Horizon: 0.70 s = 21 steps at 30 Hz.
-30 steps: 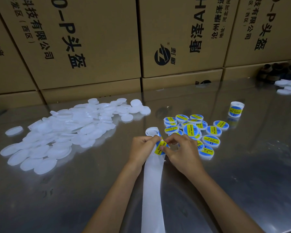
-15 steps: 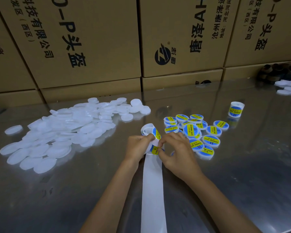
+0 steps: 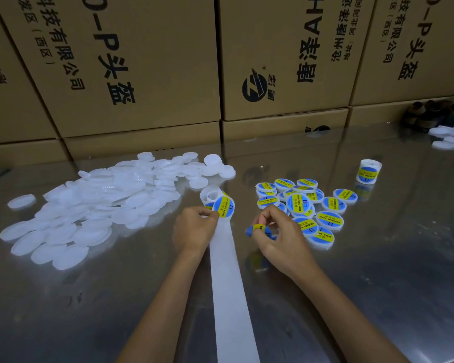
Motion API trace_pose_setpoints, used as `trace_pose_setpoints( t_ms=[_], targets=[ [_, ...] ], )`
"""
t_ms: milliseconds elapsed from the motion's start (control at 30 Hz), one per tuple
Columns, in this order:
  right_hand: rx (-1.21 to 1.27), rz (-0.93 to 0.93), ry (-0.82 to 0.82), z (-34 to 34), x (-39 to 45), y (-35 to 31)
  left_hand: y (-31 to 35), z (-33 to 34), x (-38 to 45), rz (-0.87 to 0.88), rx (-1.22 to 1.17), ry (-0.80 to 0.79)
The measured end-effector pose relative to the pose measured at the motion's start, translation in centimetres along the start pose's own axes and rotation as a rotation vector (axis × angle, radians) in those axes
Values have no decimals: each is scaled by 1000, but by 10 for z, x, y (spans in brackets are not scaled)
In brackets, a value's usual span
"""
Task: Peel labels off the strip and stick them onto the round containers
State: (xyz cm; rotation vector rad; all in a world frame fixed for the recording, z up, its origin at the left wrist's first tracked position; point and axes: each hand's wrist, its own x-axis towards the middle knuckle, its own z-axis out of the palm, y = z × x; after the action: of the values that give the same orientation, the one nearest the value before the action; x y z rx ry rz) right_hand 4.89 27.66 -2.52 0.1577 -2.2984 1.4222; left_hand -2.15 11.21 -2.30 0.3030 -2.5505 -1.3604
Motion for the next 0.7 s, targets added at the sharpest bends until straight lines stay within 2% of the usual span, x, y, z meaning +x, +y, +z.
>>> trace_pose_setpoints(
  t_ms=[100,200,400,567,700],
  targets=[
    [-10,26,13,2,2,4,-3,-3,4,-1,20,35],
    [-3,22,45,4,4,8,2,-9,6,-8,-72,-1],
    [102,59,88,5,6,8,18,-30,-3,-260,-599,-187],
    [416,160,69,-1,11,-6,18,-45,-14,-185,-891,-398],
    [518,145,-71,0,19,-31,13,-48,-22,-194,-1000,-483]
  ],
)
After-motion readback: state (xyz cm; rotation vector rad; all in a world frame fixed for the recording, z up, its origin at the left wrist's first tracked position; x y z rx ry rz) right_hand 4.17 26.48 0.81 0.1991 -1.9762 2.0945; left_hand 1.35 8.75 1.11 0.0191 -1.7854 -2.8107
